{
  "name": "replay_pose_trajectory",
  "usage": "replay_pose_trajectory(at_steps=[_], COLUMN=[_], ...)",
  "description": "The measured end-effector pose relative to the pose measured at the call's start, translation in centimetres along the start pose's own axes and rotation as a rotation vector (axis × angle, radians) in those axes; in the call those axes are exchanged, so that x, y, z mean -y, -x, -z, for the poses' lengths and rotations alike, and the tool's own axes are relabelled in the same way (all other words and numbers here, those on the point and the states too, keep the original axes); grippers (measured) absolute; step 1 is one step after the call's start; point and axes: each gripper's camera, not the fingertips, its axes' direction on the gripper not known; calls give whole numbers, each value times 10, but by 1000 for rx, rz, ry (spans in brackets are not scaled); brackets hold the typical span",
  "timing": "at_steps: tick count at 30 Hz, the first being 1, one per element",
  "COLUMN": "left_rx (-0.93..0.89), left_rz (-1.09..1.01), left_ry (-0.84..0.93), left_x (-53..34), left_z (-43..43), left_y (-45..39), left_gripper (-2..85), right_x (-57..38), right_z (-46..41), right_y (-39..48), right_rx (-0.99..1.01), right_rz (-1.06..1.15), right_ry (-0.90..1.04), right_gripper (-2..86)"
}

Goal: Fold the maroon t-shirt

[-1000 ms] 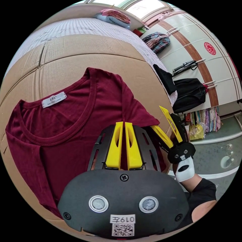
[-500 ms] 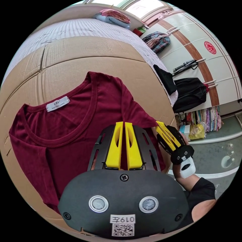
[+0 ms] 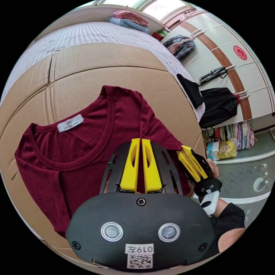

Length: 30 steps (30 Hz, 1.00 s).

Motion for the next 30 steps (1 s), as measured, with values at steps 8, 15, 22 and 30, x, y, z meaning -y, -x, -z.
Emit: replay_pose_trajectory(at_steps=[8, 15, 22, 30], left_rx=[63, 48, 41, 477], left_rz=[-25, -17, -20, -553], left_ry=[45, 30, -151, -340], left_x=[-27, -59, -117, -240], left_z=[5, 21, 54, 35], left_y=[-17, -35, -54, -199], left_gripper=[16, 15, 11, 8], right_x=[-52, -107, -161, -182], right_z=[9, 15, 14, 60], right_y=[-32, -84, -117, -111], right_rx=[200, 408, 622, 465], right_rz=[-185, -453, -691, -693], right_ry=[-61, -136, -183, -270], right_gripper=[67, 55, -4, -9])
